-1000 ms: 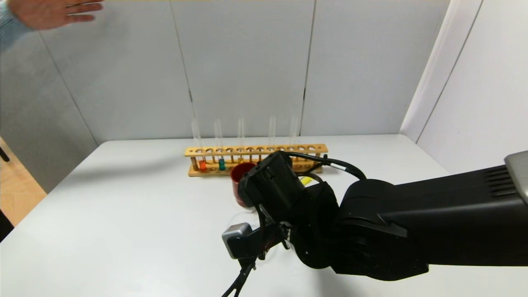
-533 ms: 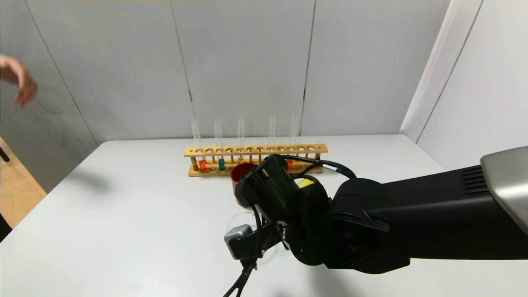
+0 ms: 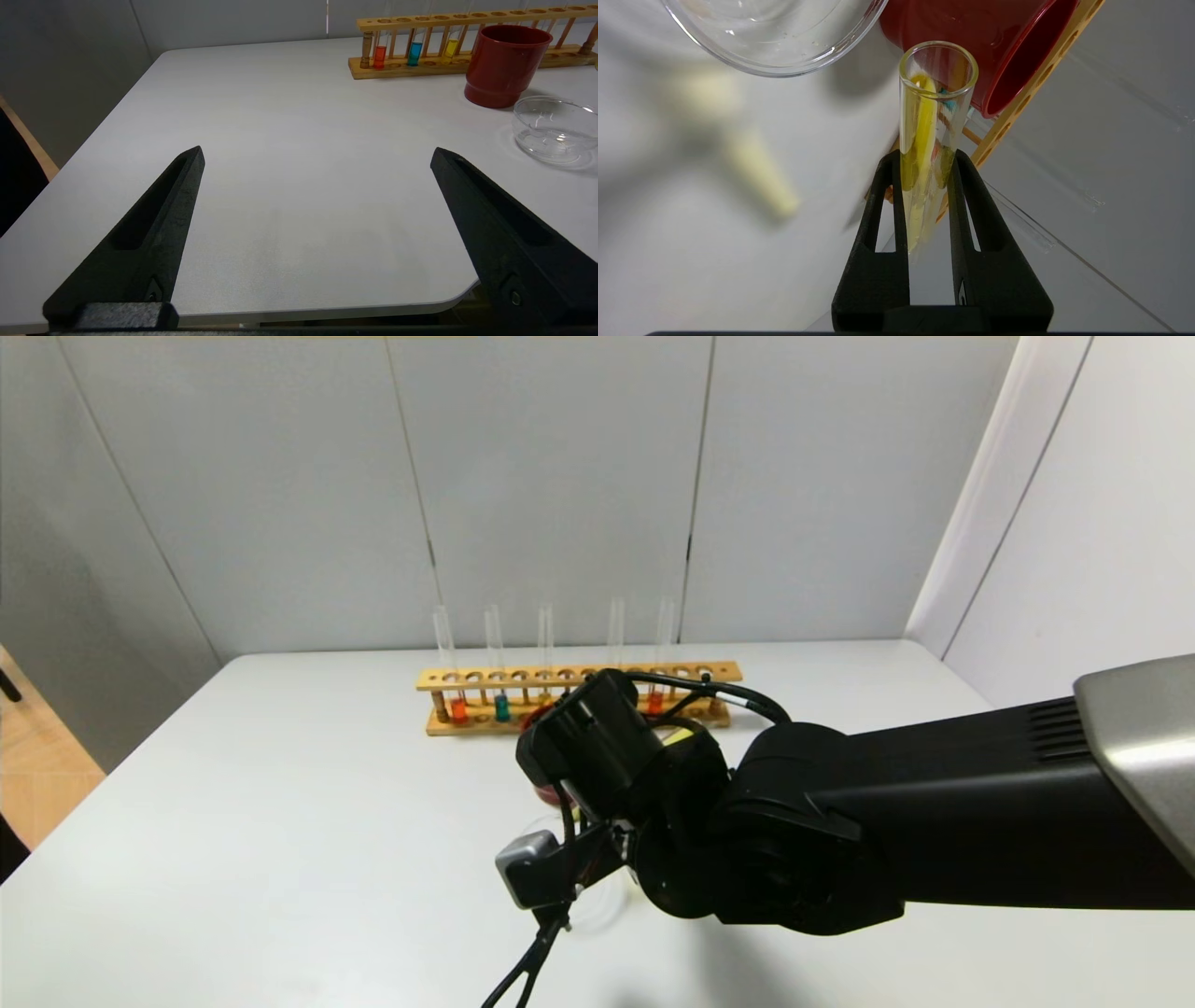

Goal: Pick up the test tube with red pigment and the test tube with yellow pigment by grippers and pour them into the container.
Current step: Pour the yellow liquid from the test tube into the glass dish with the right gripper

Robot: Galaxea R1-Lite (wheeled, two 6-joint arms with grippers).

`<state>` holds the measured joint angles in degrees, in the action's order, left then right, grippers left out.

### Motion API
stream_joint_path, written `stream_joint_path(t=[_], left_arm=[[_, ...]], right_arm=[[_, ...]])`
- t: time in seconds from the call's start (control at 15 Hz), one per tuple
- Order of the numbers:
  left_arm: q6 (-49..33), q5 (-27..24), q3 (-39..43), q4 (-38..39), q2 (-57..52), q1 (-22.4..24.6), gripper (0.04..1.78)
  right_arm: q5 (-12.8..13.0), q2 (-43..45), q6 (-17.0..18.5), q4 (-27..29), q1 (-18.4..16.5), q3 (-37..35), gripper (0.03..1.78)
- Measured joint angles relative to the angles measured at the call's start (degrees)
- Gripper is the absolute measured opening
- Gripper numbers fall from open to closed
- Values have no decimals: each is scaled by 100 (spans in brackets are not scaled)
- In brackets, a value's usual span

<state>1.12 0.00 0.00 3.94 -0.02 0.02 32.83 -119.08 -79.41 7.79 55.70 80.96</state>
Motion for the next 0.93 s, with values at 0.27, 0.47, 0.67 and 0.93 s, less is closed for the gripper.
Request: stream_joint_path(t=[0.27, 0.47, 0.67, 0.93], left_arm=[[0, 0, 0, 0, 0, 0, 171], [0, 0, 0, -2, 0, -2, 171], [2, 0, 0, -2, 0, 2, 171], [0, -2, 0, -2, 0, 0, 171]], right_arm=[[0, -46, -46, 9, 37, 16, 27], [-1, -60, -46, 11, 67, -20, 27], [-4, -62, -46, 9, 69, -117, 27], [-1, -63, -85, 15, 69, -150, 27]])
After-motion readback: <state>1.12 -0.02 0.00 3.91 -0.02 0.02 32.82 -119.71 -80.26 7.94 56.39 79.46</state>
